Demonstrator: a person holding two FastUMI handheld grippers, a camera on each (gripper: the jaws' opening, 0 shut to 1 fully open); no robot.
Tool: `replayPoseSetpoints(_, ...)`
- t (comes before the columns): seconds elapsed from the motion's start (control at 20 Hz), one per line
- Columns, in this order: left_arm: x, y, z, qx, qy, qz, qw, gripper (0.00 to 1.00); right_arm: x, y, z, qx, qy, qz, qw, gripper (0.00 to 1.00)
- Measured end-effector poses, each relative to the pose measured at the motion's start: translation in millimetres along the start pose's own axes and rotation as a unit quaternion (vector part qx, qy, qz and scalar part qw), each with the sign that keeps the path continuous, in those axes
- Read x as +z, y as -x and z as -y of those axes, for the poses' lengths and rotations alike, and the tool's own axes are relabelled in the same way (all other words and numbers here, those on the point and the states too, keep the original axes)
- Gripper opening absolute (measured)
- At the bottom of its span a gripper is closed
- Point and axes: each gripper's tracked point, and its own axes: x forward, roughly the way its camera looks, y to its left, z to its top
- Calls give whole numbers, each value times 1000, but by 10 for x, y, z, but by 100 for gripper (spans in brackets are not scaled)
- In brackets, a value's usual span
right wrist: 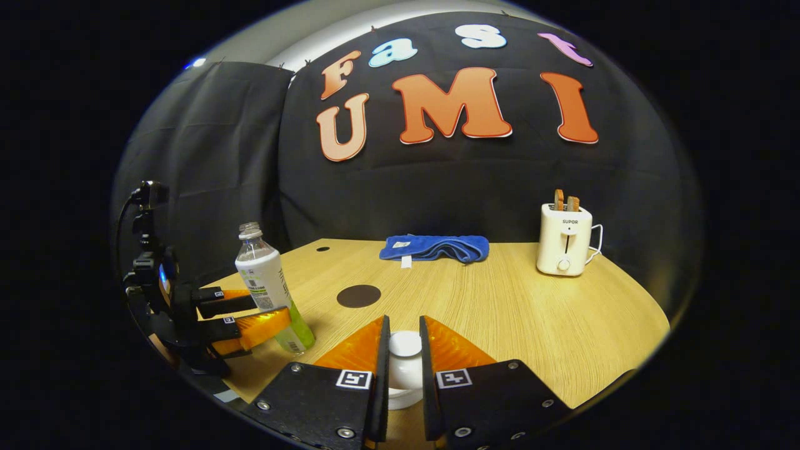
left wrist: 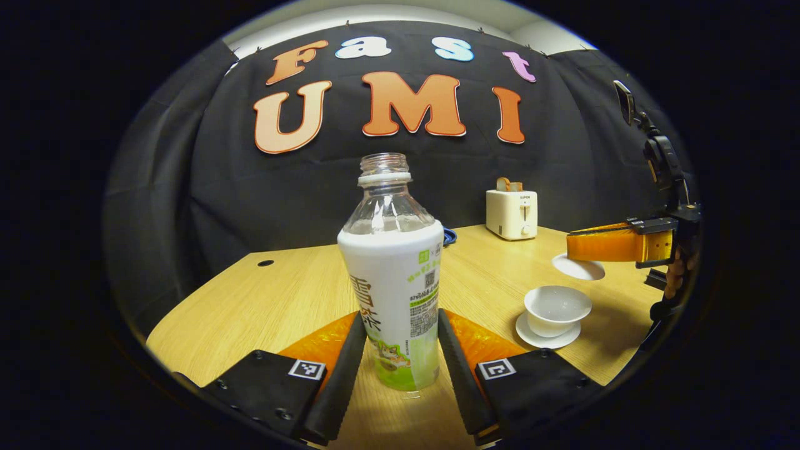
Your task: Open the teacup lid with one hand, grasp the water bottle and pour water into the teacup with the other hand; after pouring, place the water bottle on the coaster and then close the teacup lid.
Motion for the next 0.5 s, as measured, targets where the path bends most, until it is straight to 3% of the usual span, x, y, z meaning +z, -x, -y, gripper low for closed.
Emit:
replayPoseSetpoints(0.25,57,-32,-115,27,-24,0,999,65,49,95,68,-4,4,13,1000,23)
replayPoseSetpoints(0.5,200,-44,-239,58,-129,3,990,65,79,175,122,-3,1,22,1000,23)
